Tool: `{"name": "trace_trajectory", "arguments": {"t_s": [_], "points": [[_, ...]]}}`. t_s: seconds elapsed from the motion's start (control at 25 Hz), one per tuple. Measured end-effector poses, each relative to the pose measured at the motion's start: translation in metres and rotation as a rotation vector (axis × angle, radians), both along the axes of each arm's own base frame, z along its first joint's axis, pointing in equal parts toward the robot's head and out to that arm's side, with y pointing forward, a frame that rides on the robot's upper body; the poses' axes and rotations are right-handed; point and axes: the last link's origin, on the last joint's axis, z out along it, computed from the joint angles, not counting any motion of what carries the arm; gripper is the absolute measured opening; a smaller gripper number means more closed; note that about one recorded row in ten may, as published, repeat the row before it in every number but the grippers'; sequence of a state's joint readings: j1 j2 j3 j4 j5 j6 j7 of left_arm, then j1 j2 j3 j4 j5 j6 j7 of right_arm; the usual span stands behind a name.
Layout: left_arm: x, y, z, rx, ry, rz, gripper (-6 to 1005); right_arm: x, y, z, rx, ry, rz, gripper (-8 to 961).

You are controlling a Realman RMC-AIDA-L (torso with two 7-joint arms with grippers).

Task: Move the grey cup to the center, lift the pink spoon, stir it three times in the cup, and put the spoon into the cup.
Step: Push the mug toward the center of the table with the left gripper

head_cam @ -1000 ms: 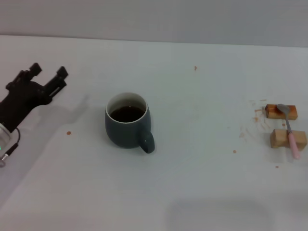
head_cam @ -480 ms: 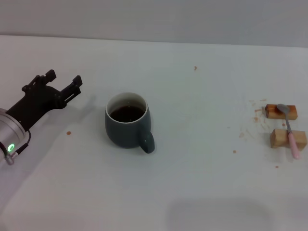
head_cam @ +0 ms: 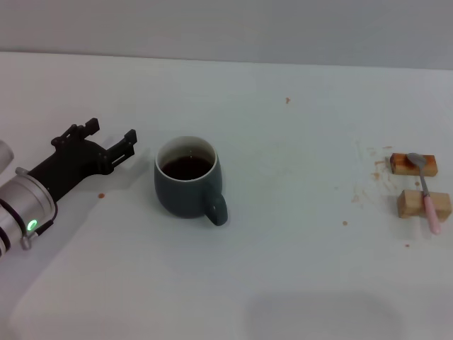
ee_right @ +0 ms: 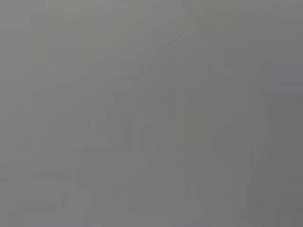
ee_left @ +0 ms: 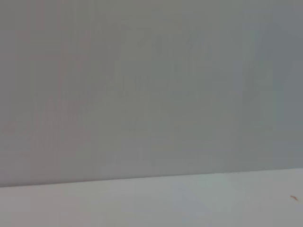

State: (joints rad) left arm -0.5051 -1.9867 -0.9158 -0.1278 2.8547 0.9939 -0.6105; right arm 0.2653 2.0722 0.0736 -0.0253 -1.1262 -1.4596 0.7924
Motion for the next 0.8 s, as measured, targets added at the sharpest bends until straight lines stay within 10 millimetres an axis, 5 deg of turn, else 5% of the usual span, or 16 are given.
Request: {"name": "trace_trajectory", "arguments": {"t_s": [0.8], "points": [[0.013,-0.009,-0.026,-0.042,-0.001,-0.026,829,0.004,-0.002,0.004,-0.002,0.014,-0.007,820]]}}
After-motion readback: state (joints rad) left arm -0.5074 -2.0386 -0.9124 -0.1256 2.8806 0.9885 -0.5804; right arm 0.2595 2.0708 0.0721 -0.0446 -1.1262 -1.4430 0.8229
